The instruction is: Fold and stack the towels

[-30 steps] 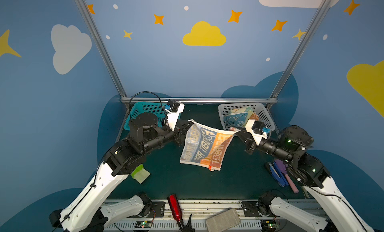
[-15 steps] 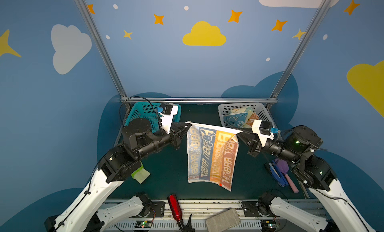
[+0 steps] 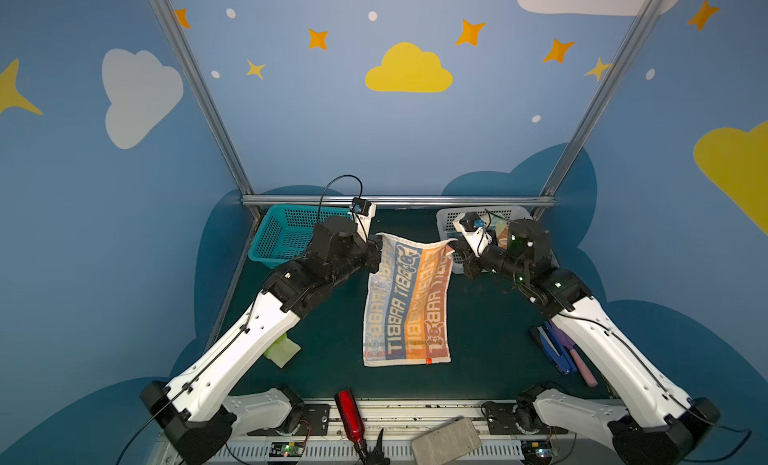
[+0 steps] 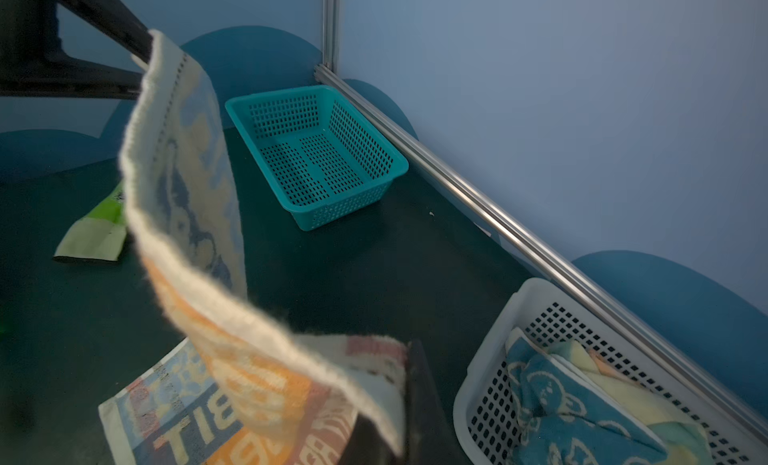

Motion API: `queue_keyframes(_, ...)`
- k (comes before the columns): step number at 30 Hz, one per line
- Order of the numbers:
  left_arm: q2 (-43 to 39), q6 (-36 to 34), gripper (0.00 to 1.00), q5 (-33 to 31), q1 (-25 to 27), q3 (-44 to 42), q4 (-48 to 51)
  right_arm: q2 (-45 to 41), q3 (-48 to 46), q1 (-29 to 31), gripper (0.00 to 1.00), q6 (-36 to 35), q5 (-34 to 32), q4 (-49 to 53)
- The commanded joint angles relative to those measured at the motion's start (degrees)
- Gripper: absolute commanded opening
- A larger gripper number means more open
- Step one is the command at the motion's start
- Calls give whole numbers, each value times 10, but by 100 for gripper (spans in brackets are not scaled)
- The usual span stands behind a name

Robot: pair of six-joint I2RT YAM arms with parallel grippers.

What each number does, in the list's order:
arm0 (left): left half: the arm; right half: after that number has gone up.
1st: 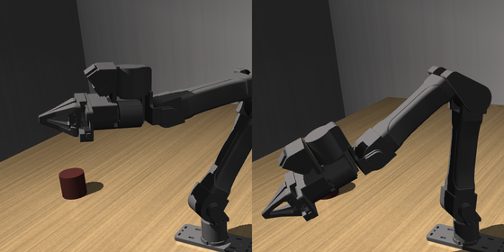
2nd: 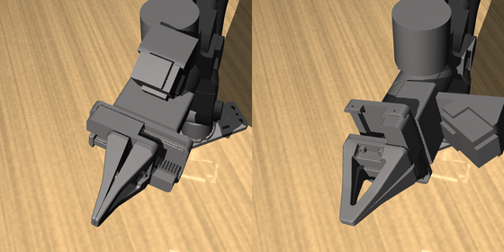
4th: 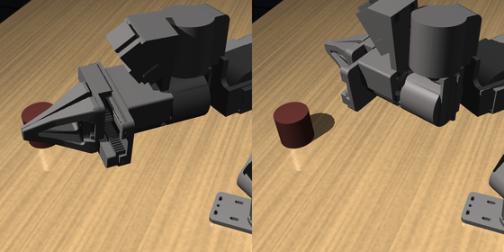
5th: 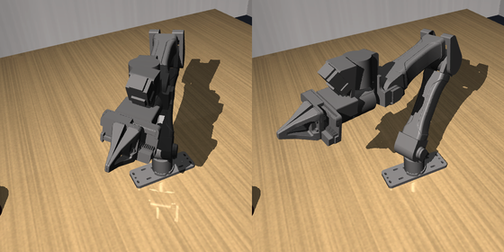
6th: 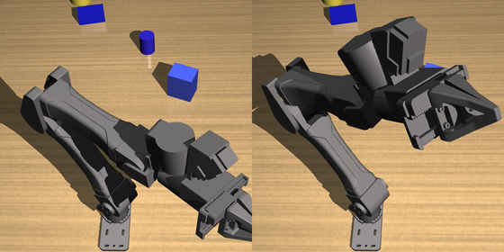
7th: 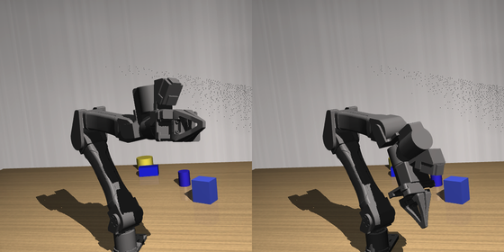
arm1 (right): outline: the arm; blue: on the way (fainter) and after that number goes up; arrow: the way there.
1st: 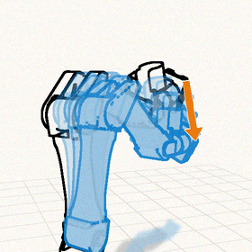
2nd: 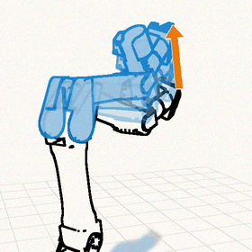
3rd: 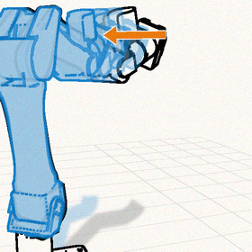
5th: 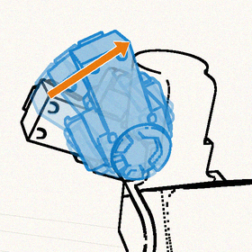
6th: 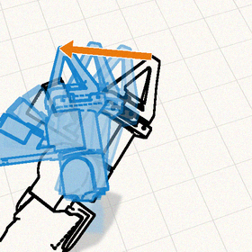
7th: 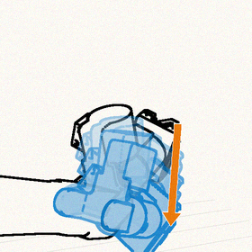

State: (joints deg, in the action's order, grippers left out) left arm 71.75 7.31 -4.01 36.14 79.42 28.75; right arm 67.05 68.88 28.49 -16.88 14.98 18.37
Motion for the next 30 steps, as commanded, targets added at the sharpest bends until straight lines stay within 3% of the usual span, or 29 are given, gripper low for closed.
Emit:
queue_keyframes(1,42,-10,4,-35,-29,-12,-23,32,-9,-26,0,18,28,-56)
queue_keyframes(9,192,-19,4,-51,-75,15,-52,159,-2,-58,0,6,41,-109)
queue_keyframes(16,302,-28,4,-82,-83,95,-12,247,24,-70,0,-26,35,-109)
queue_keyframes(23,302,-42,4,-128,-92,91,-29,272,32,-71,0,-77,38,-108)
queue_keyframes(30,318,-66,4,-139,-107,123,-14,286,35,-71,0,-179,45,-126)
